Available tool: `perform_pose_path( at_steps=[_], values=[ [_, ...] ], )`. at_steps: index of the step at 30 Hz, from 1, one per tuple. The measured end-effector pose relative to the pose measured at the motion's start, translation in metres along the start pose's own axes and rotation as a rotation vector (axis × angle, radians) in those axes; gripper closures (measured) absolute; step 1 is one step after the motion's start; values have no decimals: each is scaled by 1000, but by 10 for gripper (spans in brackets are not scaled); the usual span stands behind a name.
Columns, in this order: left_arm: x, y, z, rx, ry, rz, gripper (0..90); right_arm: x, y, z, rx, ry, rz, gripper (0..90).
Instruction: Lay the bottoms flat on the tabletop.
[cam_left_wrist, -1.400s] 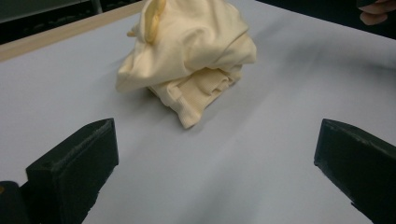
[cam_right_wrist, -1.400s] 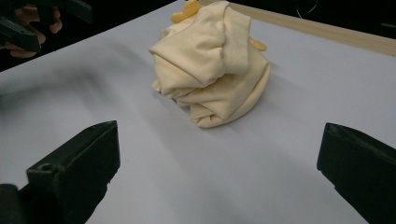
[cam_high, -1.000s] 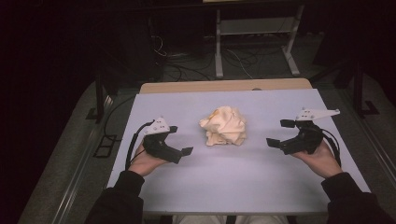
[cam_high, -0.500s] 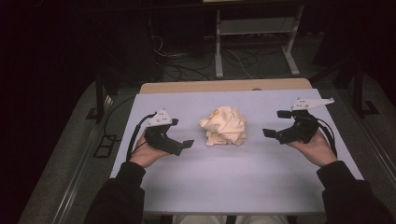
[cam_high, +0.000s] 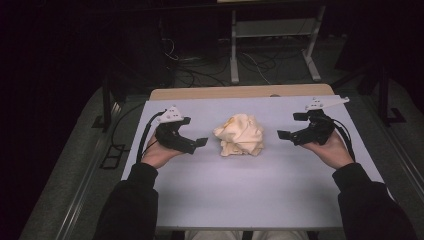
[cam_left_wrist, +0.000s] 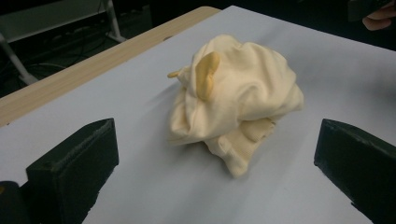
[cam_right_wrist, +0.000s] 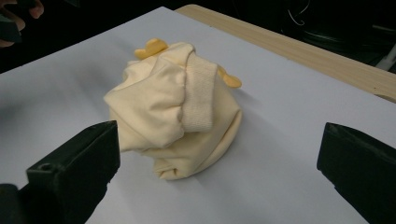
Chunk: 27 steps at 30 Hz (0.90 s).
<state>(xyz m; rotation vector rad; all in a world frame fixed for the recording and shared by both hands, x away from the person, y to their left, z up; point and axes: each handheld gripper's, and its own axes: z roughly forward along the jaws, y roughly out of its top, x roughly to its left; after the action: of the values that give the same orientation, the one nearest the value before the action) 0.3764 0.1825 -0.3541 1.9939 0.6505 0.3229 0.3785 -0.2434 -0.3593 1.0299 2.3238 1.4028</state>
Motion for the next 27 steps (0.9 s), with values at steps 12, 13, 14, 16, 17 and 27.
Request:
perform_pose_path(
  at_steps=[12,13,14,16,17,27],
  values=[
    [11,-3,13,7,5,-22,0,-11,-4,14,-9,-33,42,0],
    [10,-3,15,8,1,-24,0,-11,-4,16,-10,-32,42,0],
    [10,-3,16,4,-5,-26,0,-11,-4,16,-10,-32,42,0],
    [9,-3,20,-1,-11,-28,0,-10,-4,19,-5,-30,42,0],
    [8,-3,22,0,-15,-25,0,-10,-5,23,0,-23,45,0],
    [9,-7,42,-5,-26,-49,0,-1,-11,51,41,27,51,0]
  ],
)
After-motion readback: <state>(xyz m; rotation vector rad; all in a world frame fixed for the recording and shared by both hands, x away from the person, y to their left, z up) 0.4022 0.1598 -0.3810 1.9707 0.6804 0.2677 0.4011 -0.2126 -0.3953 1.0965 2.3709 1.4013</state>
